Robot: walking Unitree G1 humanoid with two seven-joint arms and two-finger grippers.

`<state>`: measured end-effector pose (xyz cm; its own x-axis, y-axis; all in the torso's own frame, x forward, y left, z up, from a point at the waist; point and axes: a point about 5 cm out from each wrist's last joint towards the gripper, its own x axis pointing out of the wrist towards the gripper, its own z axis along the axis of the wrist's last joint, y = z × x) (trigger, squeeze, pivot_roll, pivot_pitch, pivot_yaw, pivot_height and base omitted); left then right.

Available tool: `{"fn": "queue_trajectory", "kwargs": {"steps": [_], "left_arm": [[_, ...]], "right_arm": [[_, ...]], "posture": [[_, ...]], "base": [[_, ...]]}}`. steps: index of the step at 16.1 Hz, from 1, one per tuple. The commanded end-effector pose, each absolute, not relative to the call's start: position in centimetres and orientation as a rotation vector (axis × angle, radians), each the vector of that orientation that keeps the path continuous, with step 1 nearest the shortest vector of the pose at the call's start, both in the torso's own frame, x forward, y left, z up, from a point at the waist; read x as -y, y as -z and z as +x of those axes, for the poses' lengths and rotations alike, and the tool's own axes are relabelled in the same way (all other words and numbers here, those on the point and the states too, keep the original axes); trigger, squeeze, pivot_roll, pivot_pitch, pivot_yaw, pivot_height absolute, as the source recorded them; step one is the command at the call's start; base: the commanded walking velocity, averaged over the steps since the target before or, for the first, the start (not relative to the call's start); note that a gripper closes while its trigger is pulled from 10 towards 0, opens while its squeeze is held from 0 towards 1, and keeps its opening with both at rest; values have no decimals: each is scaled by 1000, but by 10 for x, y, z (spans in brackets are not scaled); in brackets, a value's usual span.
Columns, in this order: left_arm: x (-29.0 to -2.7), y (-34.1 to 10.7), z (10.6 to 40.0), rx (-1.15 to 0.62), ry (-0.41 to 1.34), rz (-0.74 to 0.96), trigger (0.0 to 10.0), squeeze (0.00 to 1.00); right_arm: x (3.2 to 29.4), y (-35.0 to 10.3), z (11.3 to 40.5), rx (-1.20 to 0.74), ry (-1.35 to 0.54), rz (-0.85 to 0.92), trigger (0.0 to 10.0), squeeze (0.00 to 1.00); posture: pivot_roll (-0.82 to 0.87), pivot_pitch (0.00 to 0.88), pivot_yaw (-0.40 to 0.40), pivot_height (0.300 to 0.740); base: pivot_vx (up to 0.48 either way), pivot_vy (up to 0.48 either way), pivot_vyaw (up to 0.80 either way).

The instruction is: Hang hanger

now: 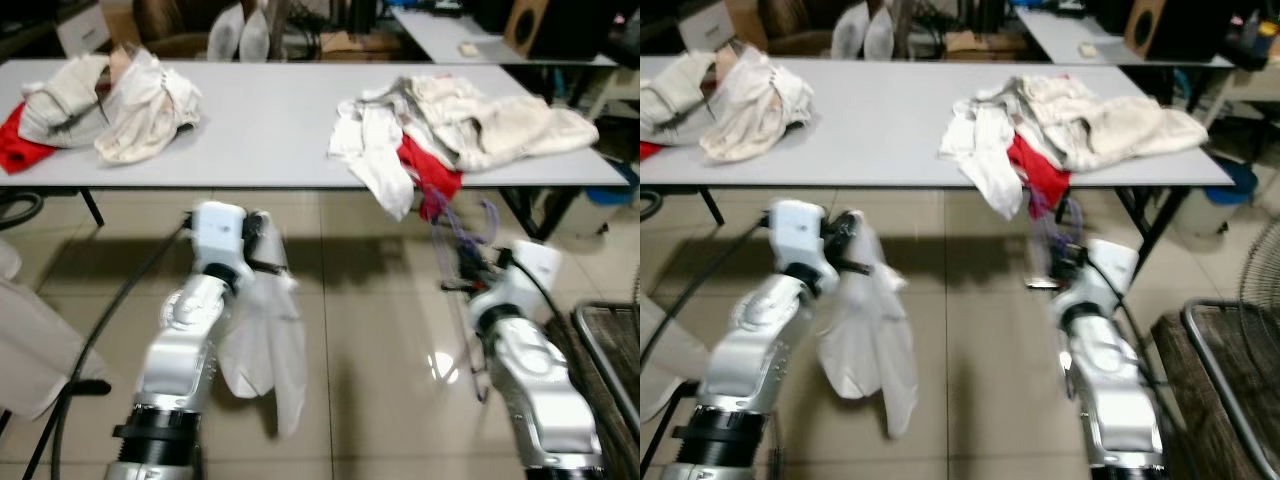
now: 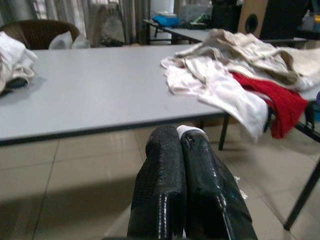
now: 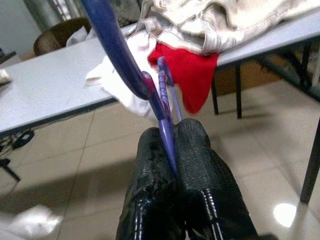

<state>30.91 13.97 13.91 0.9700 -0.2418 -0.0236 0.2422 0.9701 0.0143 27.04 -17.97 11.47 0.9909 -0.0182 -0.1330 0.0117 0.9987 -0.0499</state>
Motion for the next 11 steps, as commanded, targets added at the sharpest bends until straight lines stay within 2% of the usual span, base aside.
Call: {"fn": "queue_trajectory", "kwargs": {"steps": [1, 2, 11], "left_arm": [[-147, -148, 311, 14, 223, 21, 10000, 0], [-147, -148, 311, 15, 223, 21, 10000, 0], [-147, -152, 312, 30, 222, 20, 10000, 0]], "right_arm": [[173, -123, 273, -102, -11, -52, 10000, 0], [173, -123, 273, -101, -11, -52, 10000, 0], [171, -131, 275, -60, -47, -62, 10000, 0]], "posture": [[-63, 0, -17, 740], [-63, 0, -18, 740], [-67, 0, -21, 740]], "base": [[364, 0, -800], [360, 0, -463], [364, 0, 0]]}}
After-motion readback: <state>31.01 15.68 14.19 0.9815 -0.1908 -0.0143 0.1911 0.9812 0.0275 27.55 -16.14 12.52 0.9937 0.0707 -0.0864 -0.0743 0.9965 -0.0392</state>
